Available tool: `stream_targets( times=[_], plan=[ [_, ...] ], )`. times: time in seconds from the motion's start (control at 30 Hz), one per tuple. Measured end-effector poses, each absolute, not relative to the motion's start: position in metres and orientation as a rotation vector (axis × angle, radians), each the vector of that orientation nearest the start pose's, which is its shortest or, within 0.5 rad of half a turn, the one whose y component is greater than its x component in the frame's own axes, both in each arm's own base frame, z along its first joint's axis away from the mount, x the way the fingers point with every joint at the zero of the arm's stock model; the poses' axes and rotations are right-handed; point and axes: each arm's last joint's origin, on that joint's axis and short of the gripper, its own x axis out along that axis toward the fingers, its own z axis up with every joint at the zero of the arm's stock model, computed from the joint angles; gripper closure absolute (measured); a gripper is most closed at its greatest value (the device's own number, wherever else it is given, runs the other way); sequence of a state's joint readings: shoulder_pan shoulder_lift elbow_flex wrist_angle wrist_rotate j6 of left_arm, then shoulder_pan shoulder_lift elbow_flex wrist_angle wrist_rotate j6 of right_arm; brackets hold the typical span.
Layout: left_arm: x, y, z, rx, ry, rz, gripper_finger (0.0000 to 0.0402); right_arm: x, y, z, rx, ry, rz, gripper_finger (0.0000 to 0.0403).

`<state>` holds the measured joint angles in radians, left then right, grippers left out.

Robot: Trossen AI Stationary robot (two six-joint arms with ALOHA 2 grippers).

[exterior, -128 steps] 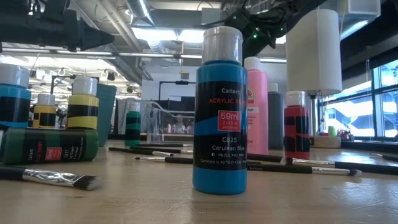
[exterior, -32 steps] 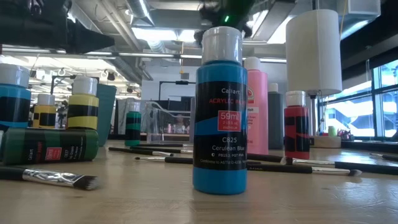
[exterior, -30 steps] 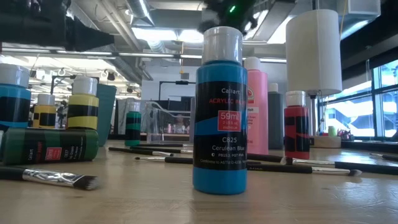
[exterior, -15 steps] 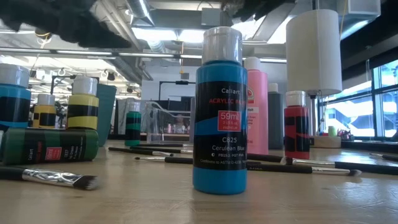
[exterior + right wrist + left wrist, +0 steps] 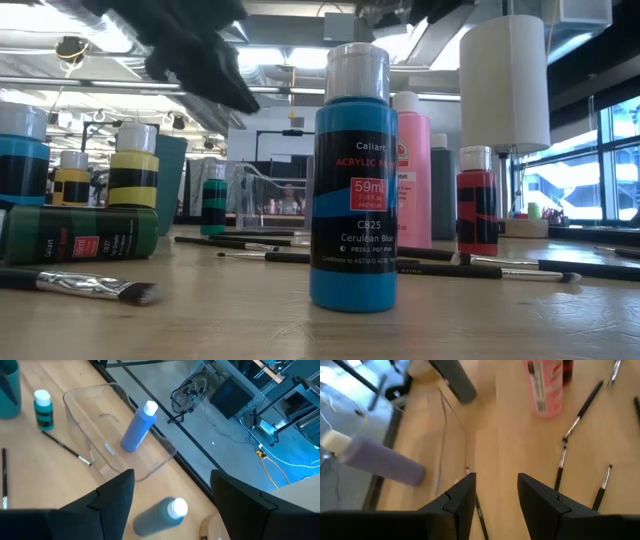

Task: Pick & Place Paint Supplies
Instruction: Put the black paint brush into the green cup

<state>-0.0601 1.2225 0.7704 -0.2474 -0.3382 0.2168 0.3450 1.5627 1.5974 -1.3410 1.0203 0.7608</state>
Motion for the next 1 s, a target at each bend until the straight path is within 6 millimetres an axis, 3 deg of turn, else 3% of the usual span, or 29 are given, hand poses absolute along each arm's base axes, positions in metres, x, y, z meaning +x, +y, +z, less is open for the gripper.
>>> stream_targets(
  times=[0.33,0.57,1.0],
  plan=[
    [0.270,-0.027,0.212,0.418,0.791,-0.165,0.0261,0.260,0.097,0.355,-0.164,0.697,-0.844,0.0139],
    [0.290,-0.039,0.225,0.433,0.748,-0.189,0.0261,0.253,0.118,0.355,-0.131,0.655,-0.783,0.0139],
    [0.308,-0.017,0.216,0.361,0.801,-0.201,0.0261,0.232,0.183,0.359,-0.010,0.537,-0.522,0.0139]
  ],
)
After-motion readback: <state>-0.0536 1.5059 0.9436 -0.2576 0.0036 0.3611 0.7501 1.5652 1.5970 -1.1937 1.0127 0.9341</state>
